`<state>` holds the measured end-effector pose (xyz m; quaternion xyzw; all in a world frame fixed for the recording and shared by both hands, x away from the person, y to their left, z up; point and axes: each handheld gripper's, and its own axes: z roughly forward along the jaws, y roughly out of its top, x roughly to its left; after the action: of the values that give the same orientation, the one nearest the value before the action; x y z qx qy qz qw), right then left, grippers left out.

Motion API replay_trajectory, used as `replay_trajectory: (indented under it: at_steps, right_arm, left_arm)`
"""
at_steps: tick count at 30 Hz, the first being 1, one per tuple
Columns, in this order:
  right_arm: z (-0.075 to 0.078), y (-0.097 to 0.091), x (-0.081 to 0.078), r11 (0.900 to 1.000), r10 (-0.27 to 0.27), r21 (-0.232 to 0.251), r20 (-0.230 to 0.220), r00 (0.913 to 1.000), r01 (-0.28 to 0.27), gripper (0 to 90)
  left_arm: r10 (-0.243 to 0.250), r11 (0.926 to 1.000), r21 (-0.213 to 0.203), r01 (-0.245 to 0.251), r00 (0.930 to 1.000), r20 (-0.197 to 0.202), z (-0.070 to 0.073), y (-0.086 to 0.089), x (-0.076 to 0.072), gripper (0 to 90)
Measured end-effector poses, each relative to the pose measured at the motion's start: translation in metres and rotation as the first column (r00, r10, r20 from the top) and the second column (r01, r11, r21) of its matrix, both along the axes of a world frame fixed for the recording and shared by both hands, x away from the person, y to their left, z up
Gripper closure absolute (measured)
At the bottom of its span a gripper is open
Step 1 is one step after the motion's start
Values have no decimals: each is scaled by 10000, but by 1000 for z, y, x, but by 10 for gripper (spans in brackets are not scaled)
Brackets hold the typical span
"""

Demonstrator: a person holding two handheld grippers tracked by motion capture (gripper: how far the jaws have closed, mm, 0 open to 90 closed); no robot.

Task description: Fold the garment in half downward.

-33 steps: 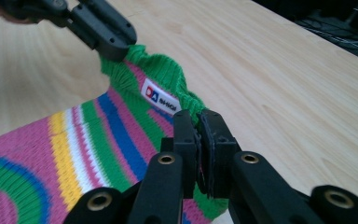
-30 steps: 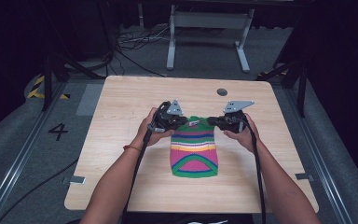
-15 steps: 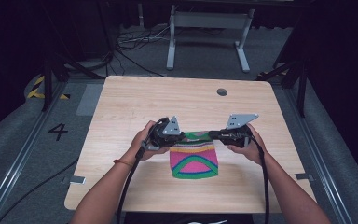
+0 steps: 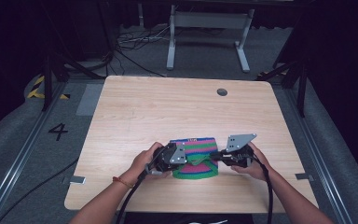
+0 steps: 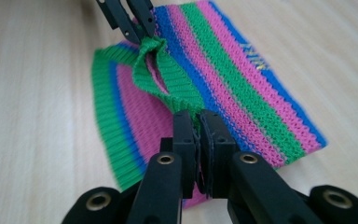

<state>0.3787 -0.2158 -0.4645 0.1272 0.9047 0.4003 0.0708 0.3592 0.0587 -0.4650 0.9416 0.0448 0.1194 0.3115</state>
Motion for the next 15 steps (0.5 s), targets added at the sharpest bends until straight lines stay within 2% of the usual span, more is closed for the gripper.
replay_trajectory:
  at_steps: [6, 11, 15]
  right_arm:
    - [-7, 1, -16, 9981, 440, -438, -86, 9990, -443, 856]
    - [-17, 1, -21, 9975, 470, -519, -336, 9983, -487, 843]
    - [-22, -1, -23, 9975, 497, -469, -522, 9974, -522, 841]
  left_arm:
    - [-168, 9992, 363, 179, 9995, -284, -12, 1, -13, 806]
    - [-52, 10000, -21, 51, 9993, -373, -16, 8, -19, 713]
    - [3, 9998, -222, -14, 9986, -531, -18, 12, -22, 693]
